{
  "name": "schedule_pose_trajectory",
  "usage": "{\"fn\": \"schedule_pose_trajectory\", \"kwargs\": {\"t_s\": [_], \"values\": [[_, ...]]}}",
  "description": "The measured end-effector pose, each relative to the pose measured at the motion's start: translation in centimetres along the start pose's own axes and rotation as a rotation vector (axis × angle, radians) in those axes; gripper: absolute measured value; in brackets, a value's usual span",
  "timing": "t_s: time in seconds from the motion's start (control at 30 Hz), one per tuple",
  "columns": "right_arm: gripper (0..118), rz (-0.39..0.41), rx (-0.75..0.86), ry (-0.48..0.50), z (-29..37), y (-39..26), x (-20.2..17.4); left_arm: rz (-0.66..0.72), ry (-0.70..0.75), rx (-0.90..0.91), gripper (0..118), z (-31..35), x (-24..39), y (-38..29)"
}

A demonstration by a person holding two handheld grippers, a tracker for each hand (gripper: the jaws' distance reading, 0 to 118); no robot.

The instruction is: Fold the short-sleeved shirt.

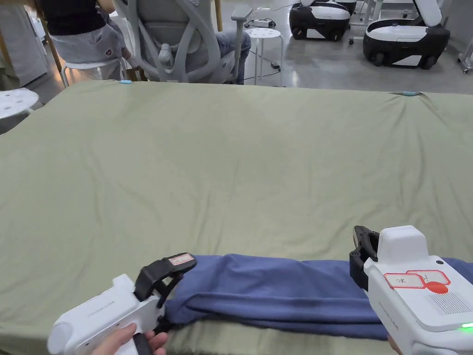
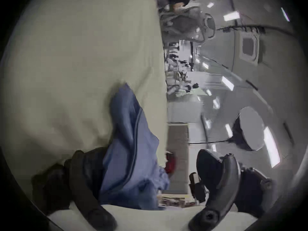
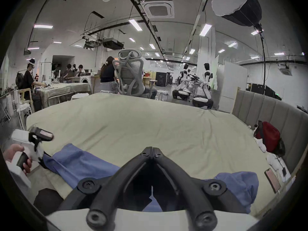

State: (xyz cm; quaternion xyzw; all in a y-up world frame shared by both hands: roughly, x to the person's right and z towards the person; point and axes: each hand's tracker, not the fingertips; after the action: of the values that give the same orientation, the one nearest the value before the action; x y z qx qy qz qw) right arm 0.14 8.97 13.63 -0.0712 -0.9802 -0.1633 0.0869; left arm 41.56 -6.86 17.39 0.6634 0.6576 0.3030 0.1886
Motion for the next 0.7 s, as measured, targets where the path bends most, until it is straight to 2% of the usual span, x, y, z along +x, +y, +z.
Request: {"fn": "schedule_pose_trajectory", "kwargs": {"t_s": [0.1,0.13,0.2,0.23,0.3,0.4,0.53,0.7], "values": [[0,-0.006,0.004,-0.007,0.1,0.3,0.0,-0.043,0.108,0.009,37,-2.6,-0.1,-0.6],[0,-0.005,0.003,-0.009,0.1,0.3,0.0,-0.059,0.159,-0.004,7,-3.0,0.0,-0.6],[0,-0.001,-0.003,-0.013,0.0,0.5,-0.2,-0.107,0.293,-0.005,3,-2.8,0.5,-0.4],[0,0.0,-0.004,-0.013,0.0,0.5,-0.2,-0.109,0.214,0.0,3,-2.4,1.0,-0.4],[0,0.0,-0.007,-0.01,-0.2,0.5,-0.3,-0.273,0.323,0.035,3,-1.4,2.7,0.0],[0,0.011,-0.01,-0.002,-0.2,0.6,-0.3,-0.42,0.421,0.087,3,0.1,4.9,0.4],[0,0.011,-0.034,0.014,-0.8,0.6,-0.1,-0.692,0.639,0.123,3,0.1,8.5,-0.7],[0,0.006,-0.05,0.018,-0.8,0.4,1.1,-1.127,0.812,0.104,3,-4.7,13.5,-7.9]]}}
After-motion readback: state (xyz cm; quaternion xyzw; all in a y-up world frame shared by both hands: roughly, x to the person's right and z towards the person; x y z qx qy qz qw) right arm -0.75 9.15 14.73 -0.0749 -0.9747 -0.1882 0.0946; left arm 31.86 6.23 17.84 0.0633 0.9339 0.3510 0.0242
